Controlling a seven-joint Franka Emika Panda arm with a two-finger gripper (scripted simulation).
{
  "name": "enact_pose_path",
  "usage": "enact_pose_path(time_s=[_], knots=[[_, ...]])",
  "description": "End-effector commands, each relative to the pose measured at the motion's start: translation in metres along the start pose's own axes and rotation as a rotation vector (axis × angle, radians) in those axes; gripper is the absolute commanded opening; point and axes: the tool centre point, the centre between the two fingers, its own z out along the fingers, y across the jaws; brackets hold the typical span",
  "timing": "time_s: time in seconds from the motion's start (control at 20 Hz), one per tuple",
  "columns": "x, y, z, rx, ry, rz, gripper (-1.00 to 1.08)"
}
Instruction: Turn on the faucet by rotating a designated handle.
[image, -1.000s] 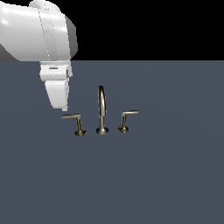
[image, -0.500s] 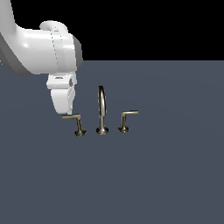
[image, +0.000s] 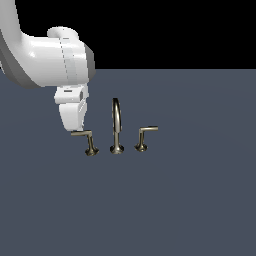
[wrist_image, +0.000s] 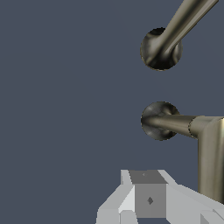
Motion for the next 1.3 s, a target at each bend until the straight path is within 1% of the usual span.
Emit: enact_pose_path(time_s=[0.0, 0.45, 0.5, 0.55, 1.25], knots=[[-0.003, 0.005, 0.0, 0.0, 0.0, -0.001, -1.0], [-0.019, 0.035, 0.0, 0.0, 0.0, 0.0, -1.0], [-0.019, 0.035, 0.0, 0.0, 0.0, 0.0, -1.0], [-0.011, 0.025, 0.0, 0.011, -0.002, 0.011, -1.0], [-0.008, 0.073, 0.0, 0.001, -0.001, 0.001, -1.0]])
